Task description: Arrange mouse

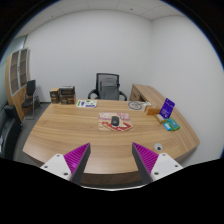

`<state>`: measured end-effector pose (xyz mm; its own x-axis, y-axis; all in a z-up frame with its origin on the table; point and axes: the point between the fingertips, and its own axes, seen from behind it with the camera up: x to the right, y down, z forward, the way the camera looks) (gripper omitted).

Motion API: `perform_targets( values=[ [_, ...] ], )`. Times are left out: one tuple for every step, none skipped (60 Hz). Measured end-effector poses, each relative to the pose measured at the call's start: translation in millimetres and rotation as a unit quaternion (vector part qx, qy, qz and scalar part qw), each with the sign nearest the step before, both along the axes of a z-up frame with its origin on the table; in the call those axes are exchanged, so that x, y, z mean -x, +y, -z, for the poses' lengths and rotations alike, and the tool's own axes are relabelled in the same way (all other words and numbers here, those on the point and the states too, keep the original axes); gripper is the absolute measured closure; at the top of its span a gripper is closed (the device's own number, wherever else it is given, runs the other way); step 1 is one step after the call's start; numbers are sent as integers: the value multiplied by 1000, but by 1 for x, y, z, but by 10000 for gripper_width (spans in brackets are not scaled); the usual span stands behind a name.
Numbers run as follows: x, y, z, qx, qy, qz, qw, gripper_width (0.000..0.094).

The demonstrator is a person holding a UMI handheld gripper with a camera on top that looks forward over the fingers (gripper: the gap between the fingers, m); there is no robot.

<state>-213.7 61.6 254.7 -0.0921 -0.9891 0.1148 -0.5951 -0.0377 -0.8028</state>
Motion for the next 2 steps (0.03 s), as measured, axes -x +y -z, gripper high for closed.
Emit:
perform_targets(
  values=[
    [0, 0, -1, 1, -1, 0, 1000, 70],
    [1, -1, -1, 1, -2, 1, 1000, 71]
  ],
)
